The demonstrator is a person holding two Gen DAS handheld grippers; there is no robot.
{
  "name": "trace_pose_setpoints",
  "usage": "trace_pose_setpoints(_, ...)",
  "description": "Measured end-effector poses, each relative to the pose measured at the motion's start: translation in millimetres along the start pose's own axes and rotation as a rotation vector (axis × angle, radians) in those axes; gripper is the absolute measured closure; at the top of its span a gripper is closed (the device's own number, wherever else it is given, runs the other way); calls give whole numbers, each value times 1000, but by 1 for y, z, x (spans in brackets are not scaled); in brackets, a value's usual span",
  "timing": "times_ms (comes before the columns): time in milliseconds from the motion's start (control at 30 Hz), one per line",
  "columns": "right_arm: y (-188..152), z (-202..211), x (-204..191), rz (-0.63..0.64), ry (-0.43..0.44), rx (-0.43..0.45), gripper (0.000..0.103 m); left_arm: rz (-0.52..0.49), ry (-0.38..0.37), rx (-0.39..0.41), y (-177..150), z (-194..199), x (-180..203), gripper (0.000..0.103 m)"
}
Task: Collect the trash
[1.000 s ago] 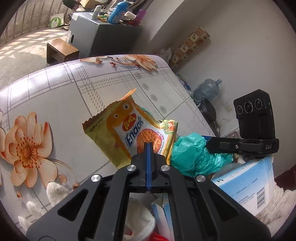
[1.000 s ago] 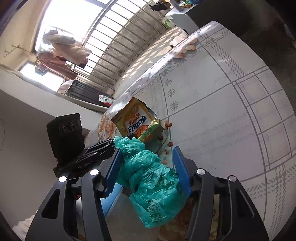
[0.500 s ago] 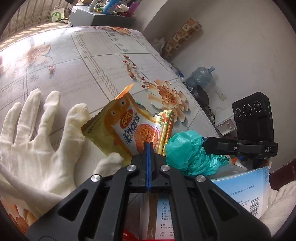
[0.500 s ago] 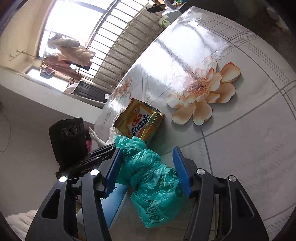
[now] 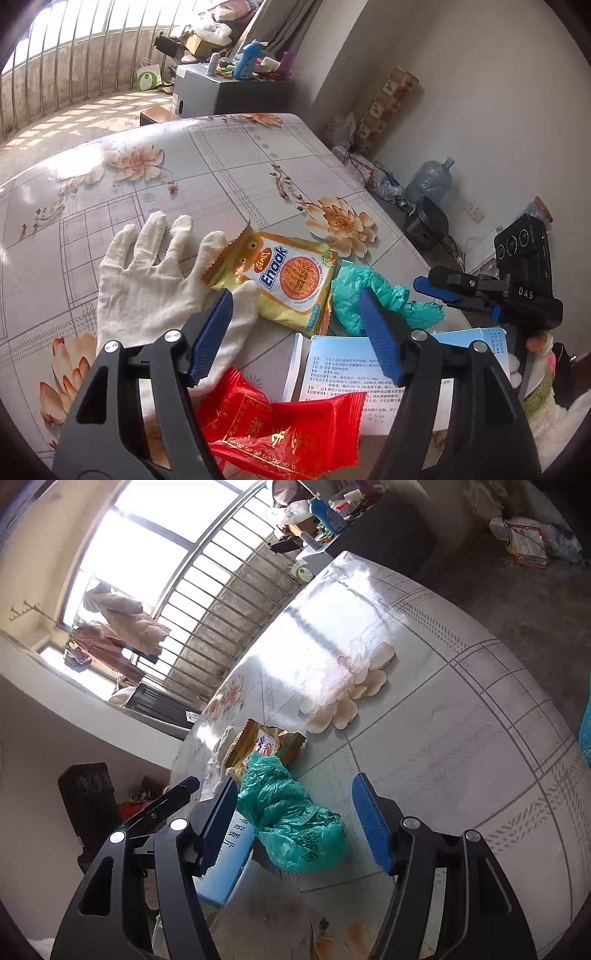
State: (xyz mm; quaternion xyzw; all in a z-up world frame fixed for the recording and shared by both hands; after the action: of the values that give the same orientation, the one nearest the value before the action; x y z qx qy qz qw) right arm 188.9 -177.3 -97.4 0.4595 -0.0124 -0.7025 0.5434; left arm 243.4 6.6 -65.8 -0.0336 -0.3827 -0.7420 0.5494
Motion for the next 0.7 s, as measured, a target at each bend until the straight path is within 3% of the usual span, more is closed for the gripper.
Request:
trace_pose_setpoints(400,14,36,-19,107,-92,102,38,71,48,240,6,99,4,20)
trace_pose_setpoints(700,25,69,-41,243,-225,197,21,156,91,320,-11,136,-3,13)
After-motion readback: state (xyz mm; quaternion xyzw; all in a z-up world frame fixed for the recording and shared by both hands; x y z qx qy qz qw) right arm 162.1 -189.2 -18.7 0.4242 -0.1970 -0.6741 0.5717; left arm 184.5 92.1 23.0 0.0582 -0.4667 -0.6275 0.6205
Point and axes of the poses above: each gripper's, at about its wrist camera, not at the fingertips, and z roughly against the way its jaws point, x to its right, y to its top, the point moved 10 cm from there along -z, roughly the way its jaws point, and after that the axes turned 11 degrees about z, right-handed, at the moved point
